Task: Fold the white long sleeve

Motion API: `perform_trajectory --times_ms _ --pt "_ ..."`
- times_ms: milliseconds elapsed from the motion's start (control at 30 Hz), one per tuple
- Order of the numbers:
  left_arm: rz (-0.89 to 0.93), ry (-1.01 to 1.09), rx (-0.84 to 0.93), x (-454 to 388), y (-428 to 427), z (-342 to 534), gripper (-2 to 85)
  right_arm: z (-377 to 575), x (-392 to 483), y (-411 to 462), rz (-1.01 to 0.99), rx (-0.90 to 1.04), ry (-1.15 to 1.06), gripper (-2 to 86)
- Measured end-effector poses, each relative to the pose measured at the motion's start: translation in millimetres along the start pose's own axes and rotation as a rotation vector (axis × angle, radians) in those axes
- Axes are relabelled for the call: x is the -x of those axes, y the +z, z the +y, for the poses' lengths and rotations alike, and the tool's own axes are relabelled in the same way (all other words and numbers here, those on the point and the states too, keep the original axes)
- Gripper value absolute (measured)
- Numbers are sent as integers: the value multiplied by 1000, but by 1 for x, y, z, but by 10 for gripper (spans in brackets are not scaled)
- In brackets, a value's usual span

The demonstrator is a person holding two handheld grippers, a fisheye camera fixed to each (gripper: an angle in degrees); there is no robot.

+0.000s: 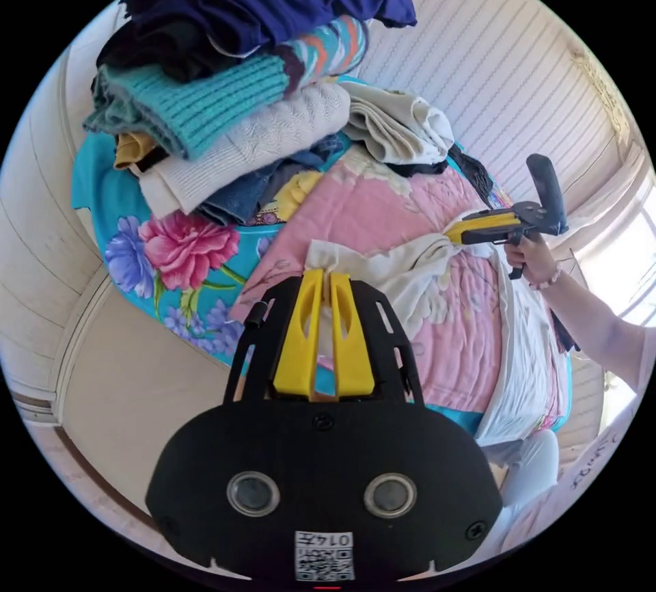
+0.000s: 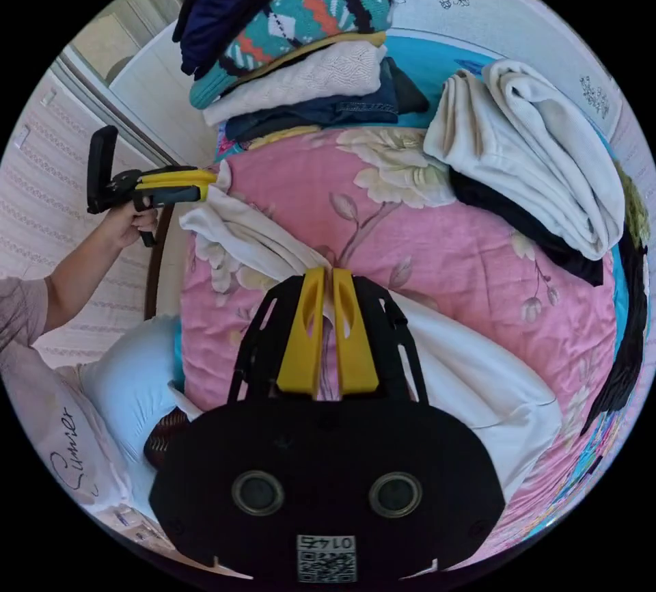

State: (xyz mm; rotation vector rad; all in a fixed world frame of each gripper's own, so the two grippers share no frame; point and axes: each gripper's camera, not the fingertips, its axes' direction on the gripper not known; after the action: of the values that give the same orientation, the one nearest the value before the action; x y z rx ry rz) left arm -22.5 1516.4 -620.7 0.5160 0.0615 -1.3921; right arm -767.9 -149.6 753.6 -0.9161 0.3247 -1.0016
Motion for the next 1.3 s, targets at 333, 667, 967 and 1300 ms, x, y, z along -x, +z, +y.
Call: perform_trajectory --times_ms 333,667,967,1300 --pt "-77 142 -276 14 -82 73 -7 55 37 -40 -171 -145 -146 18" --pt "-61 2 -177 37 -56 78 28 87 21 -1 -105 -23 -66 69" --pt "-20 36 57 11 42 47 6 96 -30 62 115 88 128 78" --pt "-199 129 -29 -11 47 -30 -9 147 -26 58 104 -73 105 2"
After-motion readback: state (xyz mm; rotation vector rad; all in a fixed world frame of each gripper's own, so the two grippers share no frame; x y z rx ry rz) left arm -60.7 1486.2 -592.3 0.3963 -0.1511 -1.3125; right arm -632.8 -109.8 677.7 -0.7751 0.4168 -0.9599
